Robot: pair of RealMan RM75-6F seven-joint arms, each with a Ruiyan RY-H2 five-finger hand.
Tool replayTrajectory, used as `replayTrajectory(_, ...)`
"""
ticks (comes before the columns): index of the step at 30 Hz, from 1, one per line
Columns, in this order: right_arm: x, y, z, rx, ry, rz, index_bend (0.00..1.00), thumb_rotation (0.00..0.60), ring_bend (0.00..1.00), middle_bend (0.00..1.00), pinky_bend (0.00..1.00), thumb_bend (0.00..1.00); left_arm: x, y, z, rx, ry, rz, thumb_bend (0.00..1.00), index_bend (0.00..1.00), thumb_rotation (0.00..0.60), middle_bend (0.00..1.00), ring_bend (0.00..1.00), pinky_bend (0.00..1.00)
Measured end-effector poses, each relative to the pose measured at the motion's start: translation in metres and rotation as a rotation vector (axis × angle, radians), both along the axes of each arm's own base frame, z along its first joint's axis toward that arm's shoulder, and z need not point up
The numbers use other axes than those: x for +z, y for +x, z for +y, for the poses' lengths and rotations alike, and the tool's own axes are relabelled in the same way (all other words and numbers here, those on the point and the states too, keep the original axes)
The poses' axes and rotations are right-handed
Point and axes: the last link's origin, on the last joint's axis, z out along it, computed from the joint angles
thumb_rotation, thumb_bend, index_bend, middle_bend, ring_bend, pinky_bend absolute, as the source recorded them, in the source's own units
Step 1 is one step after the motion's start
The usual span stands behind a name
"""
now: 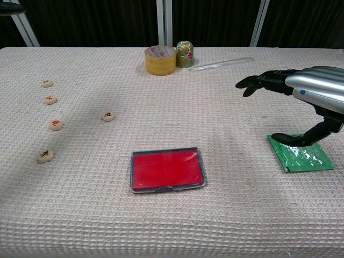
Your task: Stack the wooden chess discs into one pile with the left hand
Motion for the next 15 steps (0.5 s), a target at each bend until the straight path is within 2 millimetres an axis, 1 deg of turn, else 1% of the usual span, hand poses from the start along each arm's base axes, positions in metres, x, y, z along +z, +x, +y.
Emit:
replayTrajectory(9, 0.001, -0.004, -0.001, -0.012, -0.004, 0.003, 0.10, 0.600, 0.04, 0.19, 0.14, 0.30, -0.002, -0.006, 0.006, 0.047, -0.018, 0.017, 0.16, 0.30, 0.600, 0.21, 0.14, 0.19)
replayTrajectory(13, 0.009, -0.010, 0.001, -0.019, -0.039, 0.002, 0.12, 0.600, 0.04, 0.21, 0.14, 0.30, -0.003, -0.014, 0.012, 0.098, -0.023, 0.066, 0.16, 0.30, 0.600, 0.21, 0.14, 0.19)
replayTrajectory(15, 0.017, -0.017, 0.004, -0.030, -0.074, 0.001, 0.12, 0.600, 0.04, 0.21, 0.14, 0.30, -0.004, -0.021, 0.018, 0.148, -0.032, 0.112, 0.16, 0.31, 0.600, 0.21, 0.14, 0.19)
